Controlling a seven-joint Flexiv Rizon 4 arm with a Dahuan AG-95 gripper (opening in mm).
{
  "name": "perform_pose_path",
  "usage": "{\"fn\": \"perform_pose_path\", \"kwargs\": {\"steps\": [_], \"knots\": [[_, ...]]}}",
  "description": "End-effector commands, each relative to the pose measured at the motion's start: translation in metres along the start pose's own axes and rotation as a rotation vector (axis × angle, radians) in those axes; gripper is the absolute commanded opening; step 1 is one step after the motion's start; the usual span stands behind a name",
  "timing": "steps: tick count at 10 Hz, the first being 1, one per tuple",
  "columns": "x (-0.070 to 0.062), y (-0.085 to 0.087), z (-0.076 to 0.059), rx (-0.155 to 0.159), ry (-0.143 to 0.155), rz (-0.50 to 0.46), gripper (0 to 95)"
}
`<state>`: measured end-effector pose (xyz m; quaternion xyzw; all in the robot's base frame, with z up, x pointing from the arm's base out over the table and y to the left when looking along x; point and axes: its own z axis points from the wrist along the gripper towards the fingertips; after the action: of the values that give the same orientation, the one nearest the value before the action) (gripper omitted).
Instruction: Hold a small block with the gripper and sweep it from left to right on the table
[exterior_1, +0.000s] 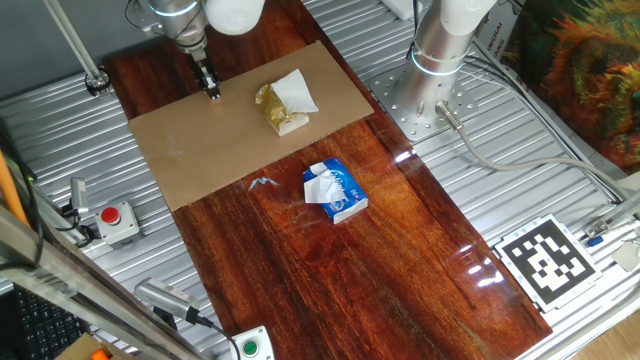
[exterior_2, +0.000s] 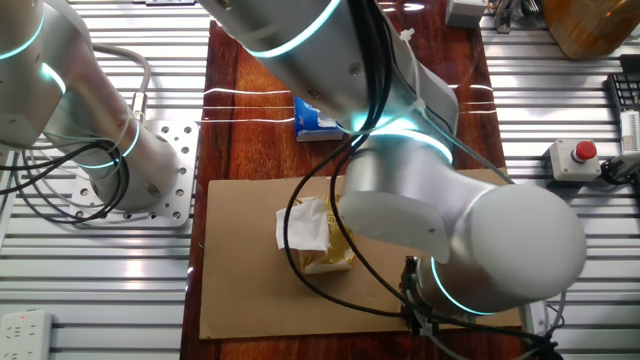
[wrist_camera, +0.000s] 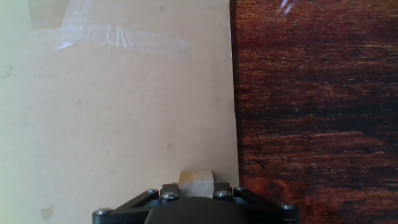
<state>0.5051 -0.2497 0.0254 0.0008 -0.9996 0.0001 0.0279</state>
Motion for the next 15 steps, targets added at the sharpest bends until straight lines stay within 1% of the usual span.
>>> {"fn": "perform_pose_path", "kwargs": {"steps": [1,2,4,5,6,7,8,9,10,12,15], "knots": [[0.004,0.0,0.002,-0.009,0.007,0.009,19.0],[0.005,0.0,0.002,-0.007,-0.004,0.009,19.0],[0.007,0.0,0.002,0.002,0.001,0.004,19.0],[0.008,0.0,0.002,-0.002,0.014,0.004,19.0],[0.01,0.0,0.002,-0.018,0.006,0.016,19.0],[0.011,0.0,0.003,-0.008,-0.009,0.009,19.0],[0.013,0.0,0.003,-0.001,-0.008,0.006,19.0],[0.014,0.0,0.003,-0.002,-0.005,0.006,19.0],[0.015,0.0,0.003,-0.004,0.006,0.007,19.0],[0.019,0.001,0.004,-0.004,-0.009,0.01,19.0],[0.024,0.002,0.004,-0.004,-0.009,0.011,19.0]]}}
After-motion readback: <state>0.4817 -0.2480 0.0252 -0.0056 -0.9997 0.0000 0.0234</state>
